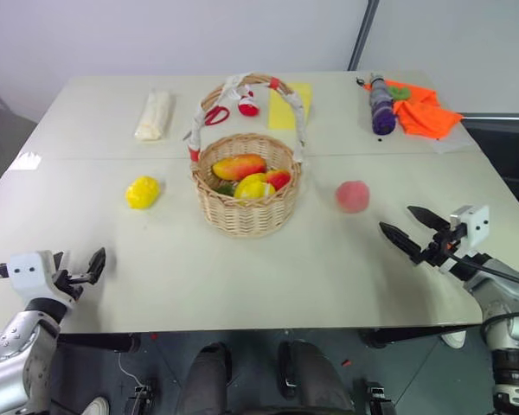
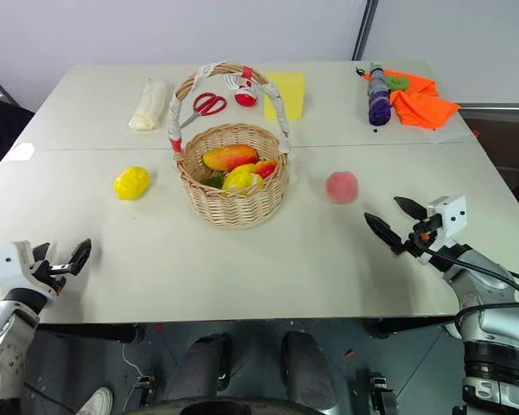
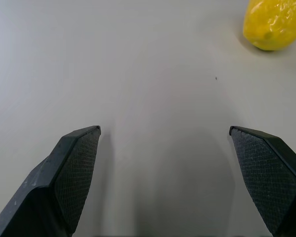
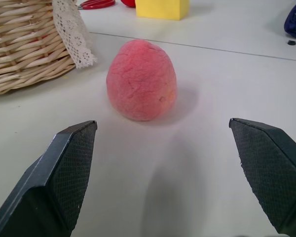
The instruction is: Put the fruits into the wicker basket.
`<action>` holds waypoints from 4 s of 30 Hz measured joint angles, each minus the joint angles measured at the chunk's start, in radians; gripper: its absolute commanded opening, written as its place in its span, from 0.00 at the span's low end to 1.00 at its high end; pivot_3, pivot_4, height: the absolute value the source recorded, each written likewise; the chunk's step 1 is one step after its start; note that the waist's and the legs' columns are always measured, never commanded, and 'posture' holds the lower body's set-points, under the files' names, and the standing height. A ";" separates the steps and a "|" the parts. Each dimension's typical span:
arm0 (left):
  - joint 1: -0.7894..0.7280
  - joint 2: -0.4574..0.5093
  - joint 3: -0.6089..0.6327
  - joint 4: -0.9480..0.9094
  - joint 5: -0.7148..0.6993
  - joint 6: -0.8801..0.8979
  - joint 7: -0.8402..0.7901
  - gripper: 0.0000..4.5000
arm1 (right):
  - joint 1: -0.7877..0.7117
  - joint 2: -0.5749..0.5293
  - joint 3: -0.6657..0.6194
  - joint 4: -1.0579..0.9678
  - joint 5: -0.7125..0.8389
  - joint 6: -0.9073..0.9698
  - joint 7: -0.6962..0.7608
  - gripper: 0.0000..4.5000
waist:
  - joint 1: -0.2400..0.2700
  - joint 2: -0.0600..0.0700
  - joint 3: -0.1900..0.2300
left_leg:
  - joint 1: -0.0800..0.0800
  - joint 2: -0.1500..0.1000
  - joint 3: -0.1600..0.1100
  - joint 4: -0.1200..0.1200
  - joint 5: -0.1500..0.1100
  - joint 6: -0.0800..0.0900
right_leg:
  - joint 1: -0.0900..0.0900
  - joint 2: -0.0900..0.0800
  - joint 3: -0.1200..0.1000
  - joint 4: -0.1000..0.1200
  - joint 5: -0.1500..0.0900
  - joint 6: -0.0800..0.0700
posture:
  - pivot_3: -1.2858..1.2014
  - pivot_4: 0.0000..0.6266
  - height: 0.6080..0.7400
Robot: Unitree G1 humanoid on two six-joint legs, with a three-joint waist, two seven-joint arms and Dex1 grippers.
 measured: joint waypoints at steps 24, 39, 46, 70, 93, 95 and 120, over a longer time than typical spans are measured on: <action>-0.500 0.158 -0.152 0.026 0.003 0.311 0.042 1.00 | -0.039 -0.106 0.048 -0.555 0.251 0.365 -0.011 0.99 | 0.002 0.000 0.000 | -0.001 -0.001 0.000 0.000 0.000 0.000 | 0.000 0.002 -0.001 -0.001 0.001 0.001 | 0.52 0.24 1.00; -0.787 0.182 -0.371 0.309 0.116 0.519 -0.011 1.00 | -0.169 -0.100 0.231 -0.789 0.336 0.497 -0.087 0.99 | 0.000 -0.001 0.000 | -0.002 -0.001 0.000 -0.001 0.000 0.000 | -0.001 0.001 -0.001 -0.001 0.003 0.002 | 0.52 0.24 1.00; -0.793 0.176 -0.425 0.374 0.165 0.500 -0.045 0.81 | -0.171 -0.087 0.246 -0.789 0.346 0.494 -0.088 1.00 | -0.001 -0.001 0.000 | -0.001 -0.001 -0.001 -0.001 0.000 0.000 | -0.001 0.001 -0.001 -0.001 0.003 0.002 | 0.52 0.24 1.00; -0.820 0.052 -0.447 -0.281 -0.175 0.662 -0.170 0.47 | -0.172 -0.098 0.195 -0.557 0.207 0.398 -0.059 1.00 | 0.022 -0.001 0.001 | -0.002 -0.003 0.000 0.006 0.000 0.000 | 0.003 0.000 0.000 -0.001 0.002 0.001 | 0.52 0.24 1.00; -0.639 0.135 -0.522 -0.320 -0.163 0.434 -0.404 1.00 | -0.309 0.060 0.278 -0.076 -0.184 0.362 -0.350 1.00 | -0.001 -0.001 0.001 | -0.002 -0.001 0.003 0.006 -0.002 0.003 | 0.000 0.001 0.002 0.004 0.001 0.001 | 0.52 0.24 1.00; -0.626 0.136 -0.512 -0.342 -0.186 0.435 -0.408 1.00 | -0.309 0.062 0.286 -0.037 -0.198 0.362 -0.350 1.00 | -0.001 -0.001 0.001 | -0.002 -0.001 0.003 0.006 -0.002 0.003 | 0.000 0.001 0.003 0.004 0.001 0.001 | 0.52 0.24 1.00; -0.326 0.181 -0.227 -0.294 -0.272 0.268 -0.499 1.00 | -0.411 -0.021 0.244 -0.574 0.113 0.535 -0.144 0.53 | -0.003 0.001 0.002 | 0.000 0.002 0.002 0.006 -0.002 0.004 | -0.001 0.004 0.003 0.003 0.001 0.001 | 0.52 0.24 1.00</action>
